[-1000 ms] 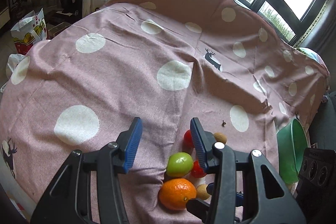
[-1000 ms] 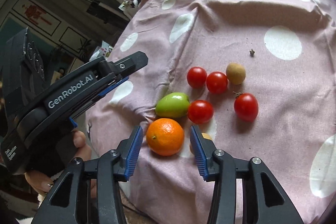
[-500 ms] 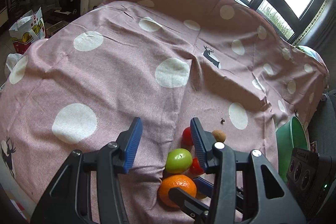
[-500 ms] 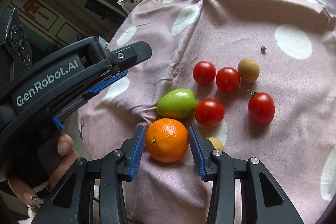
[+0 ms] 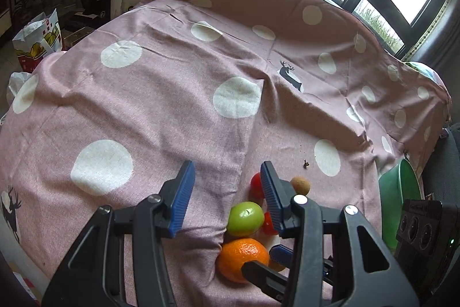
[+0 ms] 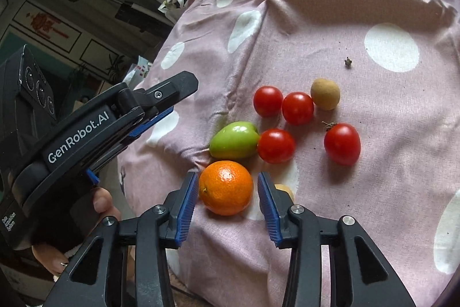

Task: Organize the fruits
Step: 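Lower the right gripper around the second orange and close on it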

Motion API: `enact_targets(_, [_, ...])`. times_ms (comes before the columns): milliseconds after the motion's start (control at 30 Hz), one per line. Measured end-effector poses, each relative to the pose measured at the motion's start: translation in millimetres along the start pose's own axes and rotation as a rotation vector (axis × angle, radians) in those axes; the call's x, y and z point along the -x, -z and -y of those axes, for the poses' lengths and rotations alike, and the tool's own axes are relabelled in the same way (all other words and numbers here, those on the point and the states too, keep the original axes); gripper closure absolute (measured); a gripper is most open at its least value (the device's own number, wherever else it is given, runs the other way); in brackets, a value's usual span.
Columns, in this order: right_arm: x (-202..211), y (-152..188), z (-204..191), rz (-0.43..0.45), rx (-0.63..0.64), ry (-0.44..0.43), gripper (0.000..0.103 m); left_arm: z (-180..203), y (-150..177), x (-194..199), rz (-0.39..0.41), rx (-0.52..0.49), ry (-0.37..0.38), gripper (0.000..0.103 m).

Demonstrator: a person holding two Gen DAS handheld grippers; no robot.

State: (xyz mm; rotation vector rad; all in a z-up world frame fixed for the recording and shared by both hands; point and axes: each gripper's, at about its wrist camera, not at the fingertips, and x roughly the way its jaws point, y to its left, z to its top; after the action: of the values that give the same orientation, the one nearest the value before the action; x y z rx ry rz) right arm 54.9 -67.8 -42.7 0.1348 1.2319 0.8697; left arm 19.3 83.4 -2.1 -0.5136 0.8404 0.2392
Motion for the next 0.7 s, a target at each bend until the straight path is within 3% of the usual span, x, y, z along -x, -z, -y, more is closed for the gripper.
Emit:
enact_targets(167, [-10, -1, -10, 0.017, 0.059, 0.054, 0.059, 1, 0, 0, -0.002, -0.009, 0.005, 0.057])
enact_targets(367, [-13, 0, -9, 0.021, 0.067, 0.049, 0.057, 3, 1, -1, -0.006, -0.016, 0.001, 0.057])
enact_targets(567, [-1, 0, 5, 0.04, -0.025, -0.012, 0.061, 4, 1, -1, -0.004, -0.017, 0.003, 0.057])
enact_targets(600, [5, -1, 9, 0.049, -0.039, -0.023, 0.067, 3, 1, 0, -0.003, -0.015, 0.003, 0.057])
enact_targets(633, [13, -1, 13, 0.064, -0.048, -0.043, 0.093, 3, 1, 0, -0.002, -0.011, 0.002, 0.057])
enact_targets(667, [21, -2, 18, 0.076, -0.061, -0.059, 0.101, 3, 1, -1, -0.002, -0.009, 0.001, 0.057])
enact_targets(700, [27, -3, 22, 0.095, -0.077, -0.039, 0.101, 3, 2, -1, -0.004, -0.011, 0.001, 0.057])
